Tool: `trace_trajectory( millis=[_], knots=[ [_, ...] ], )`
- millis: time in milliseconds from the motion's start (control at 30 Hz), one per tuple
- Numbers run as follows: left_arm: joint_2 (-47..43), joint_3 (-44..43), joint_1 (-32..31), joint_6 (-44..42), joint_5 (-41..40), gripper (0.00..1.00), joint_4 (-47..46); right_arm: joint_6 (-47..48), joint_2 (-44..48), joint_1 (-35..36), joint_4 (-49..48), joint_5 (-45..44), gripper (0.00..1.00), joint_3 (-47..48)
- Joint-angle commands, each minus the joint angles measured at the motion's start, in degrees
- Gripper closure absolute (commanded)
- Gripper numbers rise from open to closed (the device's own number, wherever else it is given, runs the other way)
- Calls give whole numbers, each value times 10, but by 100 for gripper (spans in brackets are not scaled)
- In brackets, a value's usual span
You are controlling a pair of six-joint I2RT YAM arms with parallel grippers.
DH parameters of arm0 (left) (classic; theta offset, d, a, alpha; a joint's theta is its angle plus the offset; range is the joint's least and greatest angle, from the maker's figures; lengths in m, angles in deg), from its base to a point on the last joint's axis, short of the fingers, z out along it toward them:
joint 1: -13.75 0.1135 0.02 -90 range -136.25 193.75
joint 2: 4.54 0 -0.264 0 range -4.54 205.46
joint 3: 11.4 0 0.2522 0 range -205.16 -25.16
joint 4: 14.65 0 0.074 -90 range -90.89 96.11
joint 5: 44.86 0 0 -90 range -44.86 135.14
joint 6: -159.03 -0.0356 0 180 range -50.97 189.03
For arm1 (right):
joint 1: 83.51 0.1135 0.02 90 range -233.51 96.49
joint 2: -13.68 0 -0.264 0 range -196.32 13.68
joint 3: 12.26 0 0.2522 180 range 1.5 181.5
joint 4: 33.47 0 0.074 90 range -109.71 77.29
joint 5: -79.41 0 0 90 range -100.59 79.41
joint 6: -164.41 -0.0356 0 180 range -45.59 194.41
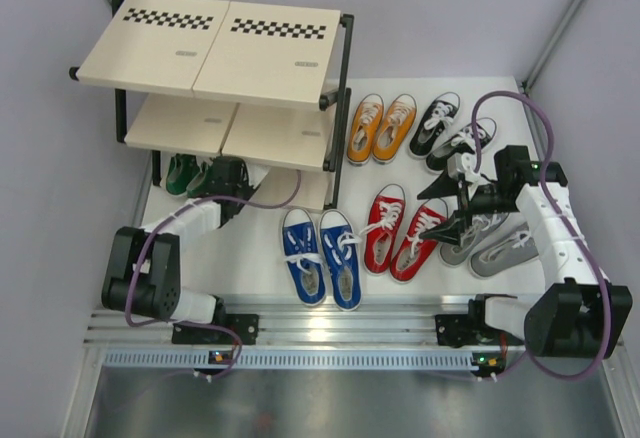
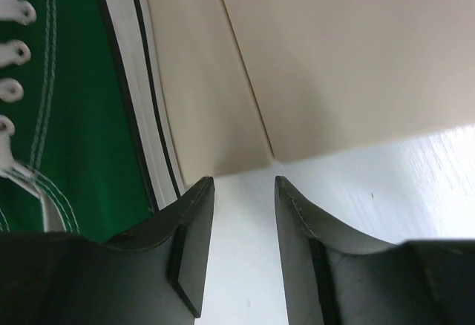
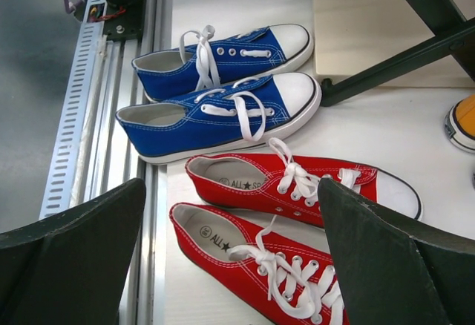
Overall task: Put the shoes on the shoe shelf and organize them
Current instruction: Adjust the shoe shelf at the center of the board.
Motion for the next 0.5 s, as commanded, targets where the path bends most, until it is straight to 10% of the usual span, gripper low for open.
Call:
trace_trajectory(
  millis=[0, 467],
  knots=[
    [15, -41, -1, -10, 14, 56, 3, 54, -5, -9, 79, 34, 1, 28],
    [47, -33, -52, -120, -138, 52, -9, 64, -5, -9, 91, 36, 1, 30]
  ],
)
